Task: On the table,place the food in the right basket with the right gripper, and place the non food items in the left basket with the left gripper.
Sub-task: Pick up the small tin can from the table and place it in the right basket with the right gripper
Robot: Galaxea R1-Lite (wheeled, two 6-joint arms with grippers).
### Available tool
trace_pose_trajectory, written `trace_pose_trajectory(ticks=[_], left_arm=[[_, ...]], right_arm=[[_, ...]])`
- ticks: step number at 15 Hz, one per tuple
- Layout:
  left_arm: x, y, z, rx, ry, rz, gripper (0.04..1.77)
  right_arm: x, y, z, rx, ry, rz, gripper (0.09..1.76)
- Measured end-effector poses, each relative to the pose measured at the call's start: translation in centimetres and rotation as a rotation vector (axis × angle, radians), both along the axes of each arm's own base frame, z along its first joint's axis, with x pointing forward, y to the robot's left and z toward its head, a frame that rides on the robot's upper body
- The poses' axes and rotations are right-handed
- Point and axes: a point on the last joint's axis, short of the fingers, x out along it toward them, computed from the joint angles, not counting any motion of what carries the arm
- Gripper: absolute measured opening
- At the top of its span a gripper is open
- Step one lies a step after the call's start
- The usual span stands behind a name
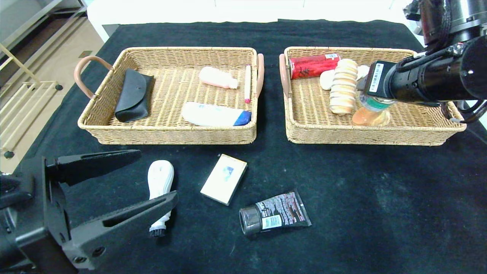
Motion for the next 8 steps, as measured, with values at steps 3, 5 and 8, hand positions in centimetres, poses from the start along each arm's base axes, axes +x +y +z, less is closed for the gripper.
trace_pose_trajectory(ticks=[3,5,8], left_arm=[[0.0,0.0,0.0,0.000,0.000,0.000,1.72],[0.0,0.0,0.0,0.000,0.000,0.000,1.72],[0.0,0.0,0.0,0.000,0.001,0.000,1.72]], right_arm=[[2.0,-2.0,0.3,-0.015,-0.053,-0.067,1.17],[3.2,-3.5,0.2,-0.035,-0.066,-0.112,1.17],[4.8,-5.5,0.4,-0.022,-0.114,-0.140,1.17]])
